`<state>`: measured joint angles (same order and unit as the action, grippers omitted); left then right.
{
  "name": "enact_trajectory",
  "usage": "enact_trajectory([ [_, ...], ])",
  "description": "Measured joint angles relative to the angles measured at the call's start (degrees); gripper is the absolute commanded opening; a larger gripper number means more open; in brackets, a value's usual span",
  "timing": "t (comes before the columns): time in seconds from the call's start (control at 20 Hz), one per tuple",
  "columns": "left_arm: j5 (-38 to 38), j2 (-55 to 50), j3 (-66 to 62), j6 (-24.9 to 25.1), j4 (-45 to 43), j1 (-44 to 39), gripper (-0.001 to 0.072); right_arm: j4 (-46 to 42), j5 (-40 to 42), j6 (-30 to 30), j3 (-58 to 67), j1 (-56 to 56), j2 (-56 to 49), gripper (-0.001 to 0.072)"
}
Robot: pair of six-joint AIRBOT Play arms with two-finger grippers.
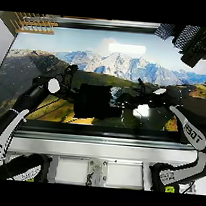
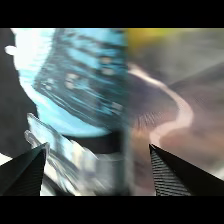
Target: Fold the clothes and pants, and hang the long-sleeved shirts on hangers.
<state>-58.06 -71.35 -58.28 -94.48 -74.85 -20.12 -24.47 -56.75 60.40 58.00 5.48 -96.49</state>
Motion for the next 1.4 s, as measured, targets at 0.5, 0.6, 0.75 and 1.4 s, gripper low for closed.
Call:
enact_trajectory([
  [0.5, -0.2, -0.1, 0.1, -0.9, 0.0, 0.3, 0.0009, 3.8, 3.5, -2.4, 4.4, 7.0, -2.4, 0.0016],
  [0.6, -0.2, -0.1, 0.1, -1.0, 0.0, 0.3, 0.0009, -1.6, 3.1, 1.5, 6.2, 4.0, 0.9, 0.0017],
  [0.75, -0.2, -0.1, 0.1, -1.0, 0.0, 0.3, 0.0009, -16.0, -0.7, 10.4, 9.4, -4.0, 8.5, 0.0016],
  [1.4, 1.1, -0.1, 0.1, -1.0, 0.0, 0.3, 0.0009, -45.0, -2.7, 23.3, 12.4, -49.5, 31.2, 0.0017],
])
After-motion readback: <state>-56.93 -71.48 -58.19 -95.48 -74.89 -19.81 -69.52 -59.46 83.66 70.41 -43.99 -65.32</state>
